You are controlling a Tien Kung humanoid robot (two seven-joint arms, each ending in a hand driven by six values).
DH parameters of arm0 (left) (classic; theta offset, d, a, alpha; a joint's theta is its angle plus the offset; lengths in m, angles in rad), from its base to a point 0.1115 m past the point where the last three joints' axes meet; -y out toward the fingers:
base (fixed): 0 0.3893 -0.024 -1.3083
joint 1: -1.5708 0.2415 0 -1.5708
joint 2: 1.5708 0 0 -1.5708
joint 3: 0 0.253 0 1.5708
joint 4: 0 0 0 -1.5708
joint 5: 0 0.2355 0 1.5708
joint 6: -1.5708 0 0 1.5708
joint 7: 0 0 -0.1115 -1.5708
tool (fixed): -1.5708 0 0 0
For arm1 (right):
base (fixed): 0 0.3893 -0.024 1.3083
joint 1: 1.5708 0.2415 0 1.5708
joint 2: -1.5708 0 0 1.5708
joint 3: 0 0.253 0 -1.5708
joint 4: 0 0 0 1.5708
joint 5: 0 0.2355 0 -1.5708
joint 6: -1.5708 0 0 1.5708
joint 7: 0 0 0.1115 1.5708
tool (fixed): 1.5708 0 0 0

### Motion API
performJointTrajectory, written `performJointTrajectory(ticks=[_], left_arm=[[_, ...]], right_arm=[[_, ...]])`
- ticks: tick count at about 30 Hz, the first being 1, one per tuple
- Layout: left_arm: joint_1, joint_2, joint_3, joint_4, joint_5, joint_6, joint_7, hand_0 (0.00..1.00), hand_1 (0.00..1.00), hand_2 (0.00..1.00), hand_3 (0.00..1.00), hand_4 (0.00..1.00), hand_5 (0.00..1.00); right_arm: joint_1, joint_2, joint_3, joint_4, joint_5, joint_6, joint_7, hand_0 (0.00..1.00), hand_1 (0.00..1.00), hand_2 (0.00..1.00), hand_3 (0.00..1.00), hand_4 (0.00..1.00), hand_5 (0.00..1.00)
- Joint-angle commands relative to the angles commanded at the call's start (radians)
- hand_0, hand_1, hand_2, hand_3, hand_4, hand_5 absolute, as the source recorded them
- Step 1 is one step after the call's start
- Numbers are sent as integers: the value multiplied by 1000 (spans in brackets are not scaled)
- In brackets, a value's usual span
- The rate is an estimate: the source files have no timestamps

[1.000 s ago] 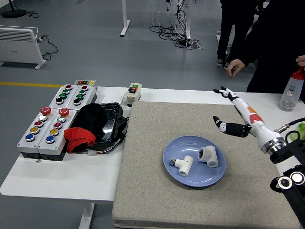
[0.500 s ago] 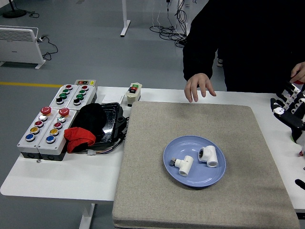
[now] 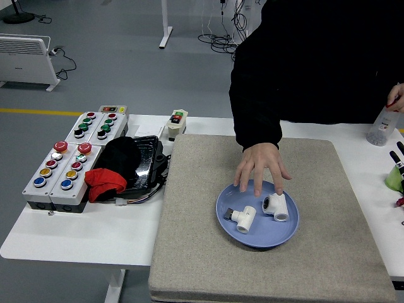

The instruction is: Pick pipe place plate twice

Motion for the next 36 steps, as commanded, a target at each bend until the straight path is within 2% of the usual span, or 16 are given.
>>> performJointTrajectory(ticks=[12,19,36], left_arm=[[4,-1,22,-1,-39,0,-11,624,589,522,576,204,998],[2,0,21,-1,-34,-1,-8,624,588,517,578,204,998],[10,-2,20,0,-37,0,-7,624,589,520,576,204,998]], right_arm=[[-6,2,30,4,47,-14,-1,942,881,983,937,635,544],[-12,8,31,3,75,-17,-4,925,860,948,927,628,544],[-19,12,20,0,81,-12,-25,916,854,939,910,621,555]])
